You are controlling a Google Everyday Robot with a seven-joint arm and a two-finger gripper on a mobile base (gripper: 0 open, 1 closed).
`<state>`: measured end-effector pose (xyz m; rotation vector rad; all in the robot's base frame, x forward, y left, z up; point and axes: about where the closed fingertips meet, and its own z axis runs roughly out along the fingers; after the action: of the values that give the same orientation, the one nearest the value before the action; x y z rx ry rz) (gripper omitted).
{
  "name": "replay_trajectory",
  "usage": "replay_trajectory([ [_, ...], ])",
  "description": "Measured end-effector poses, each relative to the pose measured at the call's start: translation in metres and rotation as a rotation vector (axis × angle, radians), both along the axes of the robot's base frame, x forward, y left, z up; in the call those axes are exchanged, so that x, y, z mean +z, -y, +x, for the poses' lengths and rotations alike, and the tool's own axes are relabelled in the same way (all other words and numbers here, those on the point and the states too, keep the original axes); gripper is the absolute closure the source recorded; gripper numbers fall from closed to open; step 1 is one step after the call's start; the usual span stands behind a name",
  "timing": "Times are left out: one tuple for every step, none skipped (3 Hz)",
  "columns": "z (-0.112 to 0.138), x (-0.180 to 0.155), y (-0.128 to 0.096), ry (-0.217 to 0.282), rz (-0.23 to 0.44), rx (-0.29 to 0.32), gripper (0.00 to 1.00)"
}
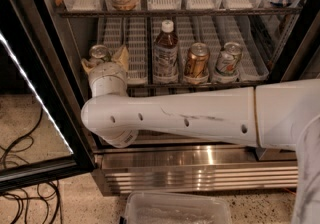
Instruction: Pick 7up can from middle shelf of fridge
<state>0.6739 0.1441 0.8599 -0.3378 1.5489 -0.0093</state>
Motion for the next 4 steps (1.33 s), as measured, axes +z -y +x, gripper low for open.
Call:
replay_trajectory([
  [0.006,-0.004,-0.010,-0.012,-0.044,0.005,0.24],
  [0.005,-0.006,-0.016,-0.024,-0.050,0.013,0.43],
  [0.005,-0.006,-0.016,-0.024,-0.050,0.013,0.66],
  [-0.003,0.006,-0.010,-0.001,0.015,0.031,0.89],
])
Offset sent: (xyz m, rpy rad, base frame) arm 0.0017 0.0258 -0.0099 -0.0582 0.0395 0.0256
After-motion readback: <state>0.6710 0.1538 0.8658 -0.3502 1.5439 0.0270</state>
